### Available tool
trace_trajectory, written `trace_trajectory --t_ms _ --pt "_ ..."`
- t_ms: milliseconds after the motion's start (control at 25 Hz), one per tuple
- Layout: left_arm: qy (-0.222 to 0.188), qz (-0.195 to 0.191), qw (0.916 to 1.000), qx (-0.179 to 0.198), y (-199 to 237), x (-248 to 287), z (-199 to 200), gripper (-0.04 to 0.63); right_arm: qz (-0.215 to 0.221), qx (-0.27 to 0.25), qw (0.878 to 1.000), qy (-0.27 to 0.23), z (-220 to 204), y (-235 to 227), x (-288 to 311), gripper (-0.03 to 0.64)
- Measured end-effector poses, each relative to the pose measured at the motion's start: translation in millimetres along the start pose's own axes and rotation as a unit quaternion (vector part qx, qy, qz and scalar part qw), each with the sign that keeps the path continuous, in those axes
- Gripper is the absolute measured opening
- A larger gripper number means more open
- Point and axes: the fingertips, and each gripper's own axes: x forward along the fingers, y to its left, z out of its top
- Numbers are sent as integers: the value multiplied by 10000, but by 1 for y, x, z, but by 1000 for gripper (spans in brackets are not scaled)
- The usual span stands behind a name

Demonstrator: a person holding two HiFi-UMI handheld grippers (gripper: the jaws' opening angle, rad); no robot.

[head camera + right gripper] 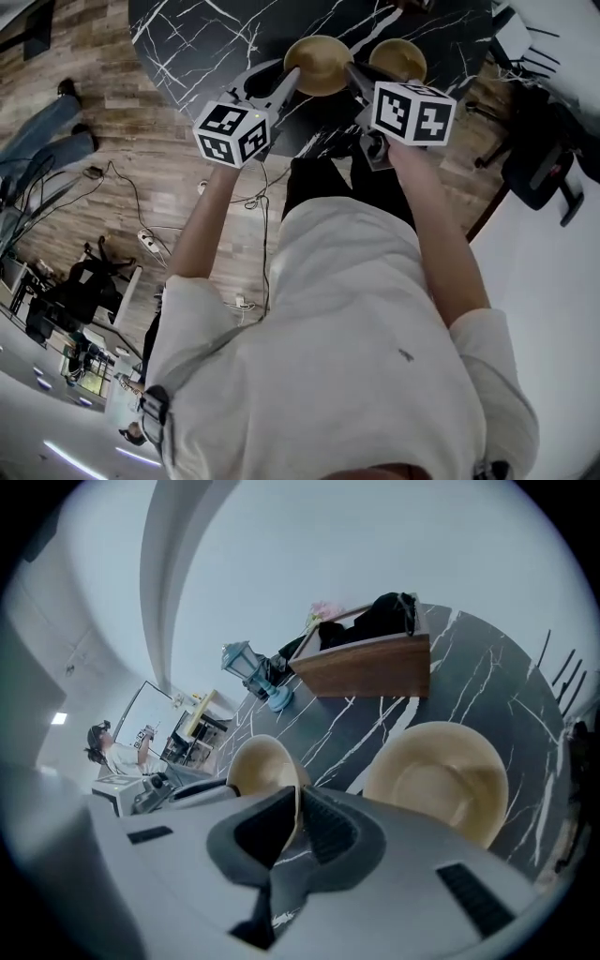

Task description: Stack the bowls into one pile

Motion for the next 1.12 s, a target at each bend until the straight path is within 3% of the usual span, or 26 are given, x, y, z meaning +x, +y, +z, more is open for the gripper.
trace_trajectory --t_ms 240,720,1120 --pt "8 45 9994 349 -32 12 25 86 188 35 9998 -110 9 -14 -29 29" --pt "12 148 9985 521 -102 55 34 86 228 -9 9995 -212 25 -73 -81 29" --pt "67 235 9991 353 -125 87 15 86 247 -9 9997 -92 20 -113 -95 29"
